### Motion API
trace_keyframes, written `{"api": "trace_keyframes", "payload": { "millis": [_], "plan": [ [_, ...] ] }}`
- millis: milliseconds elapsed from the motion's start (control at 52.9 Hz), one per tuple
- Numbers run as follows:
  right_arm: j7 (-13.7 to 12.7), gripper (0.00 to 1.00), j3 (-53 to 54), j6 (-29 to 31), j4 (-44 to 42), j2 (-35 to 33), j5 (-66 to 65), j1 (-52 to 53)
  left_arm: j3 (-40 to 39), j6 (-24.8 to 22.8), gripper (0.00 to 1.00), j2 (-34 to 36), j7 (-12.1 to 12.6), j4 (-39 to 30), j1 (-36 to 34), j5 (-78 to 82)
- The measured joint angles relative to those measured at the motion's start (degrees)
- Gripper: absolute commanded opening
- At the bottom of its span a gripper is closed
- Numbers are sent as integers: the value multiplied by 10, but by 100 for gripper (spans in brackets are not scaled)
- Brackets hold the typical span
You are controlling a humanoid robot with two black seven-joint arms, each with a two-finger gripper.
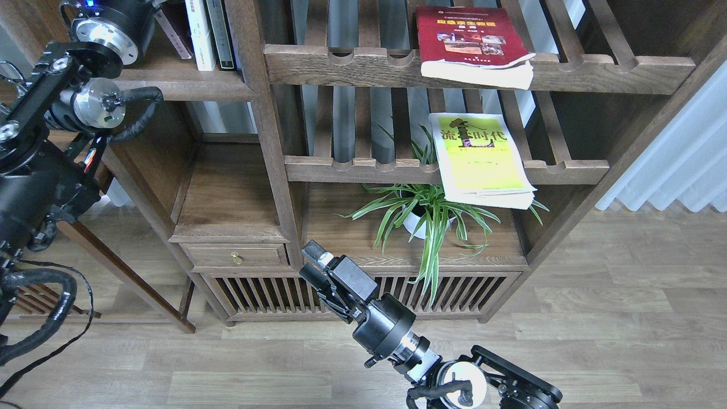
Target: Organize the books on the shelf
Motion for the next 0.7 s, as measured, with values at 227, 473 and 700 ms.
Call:
{"api": "trace_keyframes", "payload": {
  "millis": [227,473,700],
  "plan": [
    [0,98,1,0,0,0,0,-1,4,-4,15,8,19,1,-1,0],
    [0,98,1,0,0,0,0,-1,8,-3,40,9,20,6,-1,0],
    [0,98,-2,0,0,0,0,-2,9,2,46,9,16,6,-8,1]
  ]
}}
